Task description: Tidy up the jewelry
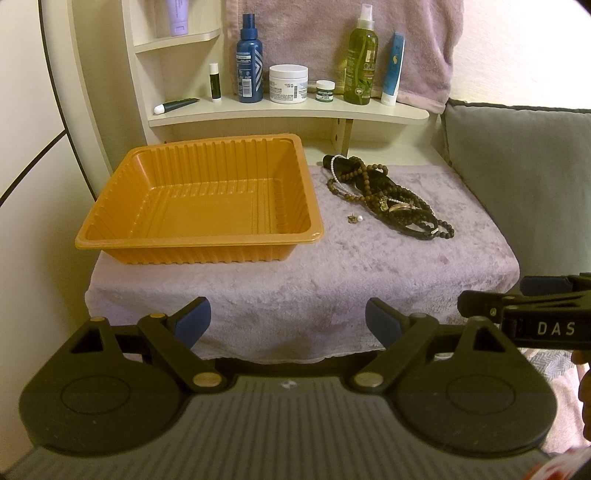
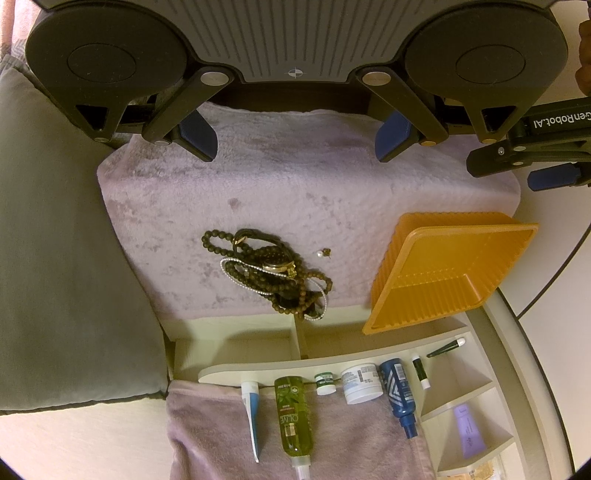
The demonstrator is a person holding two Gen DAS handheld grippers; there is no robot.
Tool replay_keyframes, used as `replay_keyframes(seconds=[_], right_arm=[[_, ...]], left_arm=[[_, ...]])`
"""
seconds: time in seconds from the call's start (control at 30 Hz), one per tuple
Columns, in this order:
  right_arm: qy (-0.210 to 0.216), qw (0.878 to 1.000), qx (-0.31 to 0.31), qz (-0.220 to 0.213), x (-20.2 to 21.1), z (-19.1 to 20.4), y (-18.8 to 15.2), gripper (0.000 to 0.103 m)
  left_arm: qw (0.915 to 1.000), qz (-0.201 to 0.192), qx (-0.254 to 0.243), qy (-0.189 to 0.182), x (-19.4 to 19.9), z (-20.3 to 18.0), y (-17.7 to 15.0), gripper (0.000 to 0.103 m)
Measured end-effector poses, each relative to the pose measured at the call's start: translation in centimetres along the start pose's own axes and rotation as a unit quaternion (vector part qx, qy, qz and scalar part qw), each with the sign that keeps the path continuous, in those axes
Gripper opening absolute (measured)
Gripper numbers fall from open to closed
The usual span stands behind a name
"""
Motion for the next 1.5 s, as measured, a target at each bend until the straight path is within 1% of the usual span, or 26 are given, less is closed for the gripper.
replay_keyframes(seconds=[1.3, 1.5], right_arm=[[-0.001, 1.000, 0.001, -0.002, 0.06, 0.10, 0.01, 0.092], [-0.001, 1.000, 0.001, -0.002, -0.74, 0.13, -0.63, 0.092]], left_arm=[[1.0000, -0.001, 0.001, -0.001, 0.01, 0.03, 0.01, 0.090], [1.0000, -0.001, 0.001, 0.000, 0.02, 0.02, 0.01, 0.090]])
Point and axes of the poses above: each gripper's, at about its wrist camera, not at the fingertips, and x roughly against the way its jaws point, z to its left, y to its top, the point moved 1 cm from there along -x, roughly the way its jaws point, and after that the axes turned 8 degrees about -y, right-handed, at the moved point
